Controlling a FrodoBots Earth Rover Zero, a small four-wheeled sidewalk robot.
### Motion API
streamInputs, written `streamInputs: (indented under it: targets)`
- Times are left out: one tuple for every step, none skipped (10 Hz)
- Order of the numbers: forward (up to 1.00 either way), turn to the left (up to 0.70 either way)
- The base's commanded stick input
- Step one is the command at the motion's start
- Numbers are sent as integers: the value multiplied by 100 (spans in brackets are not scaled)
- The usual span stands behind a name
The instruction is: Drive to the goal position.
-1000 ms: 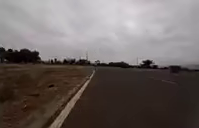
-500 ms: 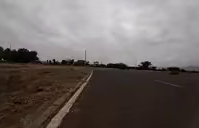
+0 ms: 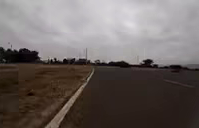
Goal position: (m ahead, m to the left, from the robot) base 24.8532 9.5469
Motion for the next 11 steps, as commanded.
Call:
streamInputs:
  targets:
    - [85, -29]
    - [85, -28]
    - [85, -13]
    - [85, 0]
    - [85, 0]
    - [85, 0]
    - [85, 0]
    - [85, 0]
    - [85, -3]
    - [85, -5]
    - [85, -12]
